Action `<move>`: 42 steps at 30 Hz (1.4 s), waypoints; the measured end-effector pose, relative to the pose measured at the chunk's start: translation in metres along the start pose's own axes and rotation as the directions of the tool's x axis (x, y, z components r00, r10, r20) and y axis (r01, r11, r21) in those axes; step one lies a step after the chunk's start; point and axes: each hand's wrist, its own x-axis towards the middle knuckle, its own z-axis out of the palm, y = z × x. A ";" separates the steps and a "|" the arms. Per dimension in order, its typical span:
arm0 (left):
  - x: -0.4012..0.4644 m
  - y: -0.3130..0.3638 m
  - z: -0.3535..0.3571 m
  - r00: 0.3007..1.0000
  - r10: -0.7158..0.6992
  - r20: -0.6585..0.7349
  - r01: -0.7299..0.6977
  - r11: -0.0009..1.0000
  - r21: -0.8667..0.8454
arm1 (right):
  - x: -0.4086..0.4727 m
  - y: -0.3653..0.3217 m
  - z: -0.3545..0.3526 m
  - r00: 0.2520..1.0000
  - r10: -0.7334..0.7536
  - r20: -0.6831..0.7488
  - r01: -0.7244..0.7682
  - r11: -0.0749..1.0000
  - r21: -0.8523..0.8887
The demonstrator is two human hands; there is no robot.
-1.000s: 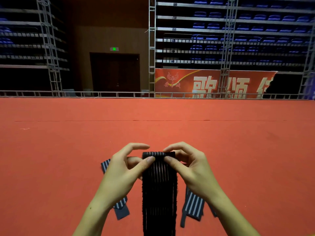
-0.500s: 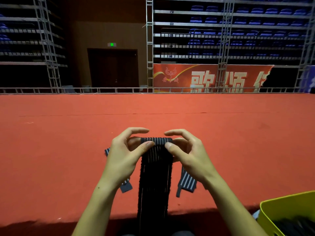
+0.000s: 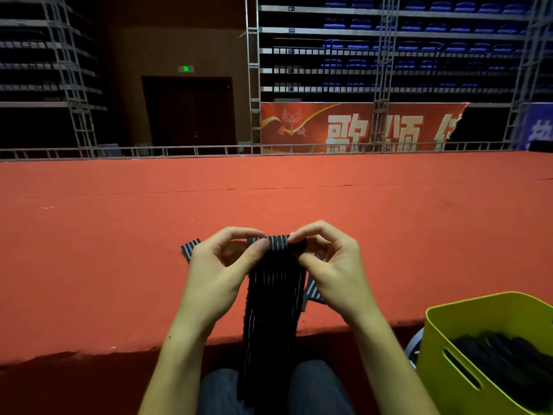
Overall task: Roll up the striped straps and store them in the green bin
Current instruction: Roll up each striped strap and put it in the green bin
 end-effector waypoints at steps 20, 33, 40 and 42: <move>-0.047 0.018 -0.013 1.000 -0.006 0.030 0.006 1.000 -0.012 | -0.049 -0.025 0.004 1.000 -0.006 -0.028 0.007 0.999 0.034; -0.053 0.028 -0.009 0.998 0.049 0.027 -0.047 0.998 -0.048 | -0.058 -0.025 0.002 0.995 0.085 -0.047 -0.085 0.996 0.014; -0.053 0.033 -0.012 0.995 0.053 0.088 -0.056 0.998 0.025 | -0.059 -0.026 -0.001 0.999 0.020 0.034 -0.020 1.000 -0.017; -0.053 0.032 -0.012 0.995 0.015 0.100 -0.017 1.000 0.019 | -0.059 -0.025 0.000 1.000 0.002 0.022 -0.002 1.000 -0.008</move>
